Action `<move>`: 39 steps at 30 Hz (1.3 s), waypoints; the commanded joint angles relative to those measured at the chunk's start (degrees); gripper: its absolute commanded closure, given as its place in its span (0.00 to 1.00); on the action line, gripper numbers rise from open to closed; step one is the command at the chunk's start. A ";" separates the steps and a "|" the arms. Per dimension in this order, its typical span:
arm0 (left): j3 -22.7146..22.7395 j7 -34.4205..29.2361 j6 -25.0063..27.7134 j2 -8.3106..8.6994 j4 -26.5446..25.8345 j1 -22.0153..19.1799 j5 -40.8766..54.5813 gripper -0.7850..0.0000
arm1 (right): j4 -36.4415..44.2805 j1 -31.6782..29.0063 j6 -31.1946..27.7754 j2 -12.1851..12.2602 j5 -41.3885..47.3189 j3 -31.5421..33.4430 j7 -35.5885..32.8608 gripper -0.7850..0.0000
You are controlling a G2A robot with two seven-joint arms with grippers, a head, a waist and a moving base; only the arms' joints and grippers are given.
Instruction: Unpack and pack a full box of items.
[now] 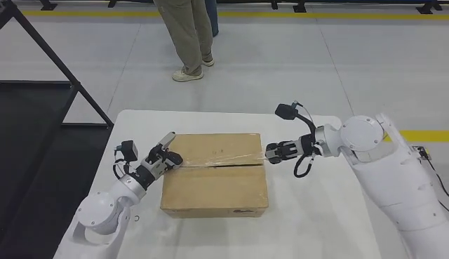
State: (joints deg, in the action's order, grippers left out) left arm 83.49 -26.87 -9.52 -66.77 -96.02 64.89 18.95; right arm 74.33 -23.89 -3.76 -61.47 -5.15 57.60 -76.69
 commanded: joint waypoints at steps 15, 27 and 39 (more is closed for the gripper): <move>-0.37 0.17 -0.09 0.07 -0.86 0.45 -0.47 0.00 | 0.07 -2.48 0.47 0.73 -1.02 -0.28 0.51 1.00; 0.02 0.22 0.24 0.16 -2.01 1.65 -0.21 0.00 | -1.01 -2.88 1.52 0.88 -2.05 -1.08 1.76 0.79; 0.10 0.61 0.32 0.23 -2.90 2.37 -0.50 0.00 | -0.72 -3.59 2.11 1.48 -1.53 0.30 2.45 0.01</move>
State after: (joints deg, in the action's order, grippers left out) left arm 83.61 -26.29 -9.25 -66.54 -98.86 67.23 18.46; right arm 73.45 -27.35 -1.70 -60.07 -6.69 57.65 -74.40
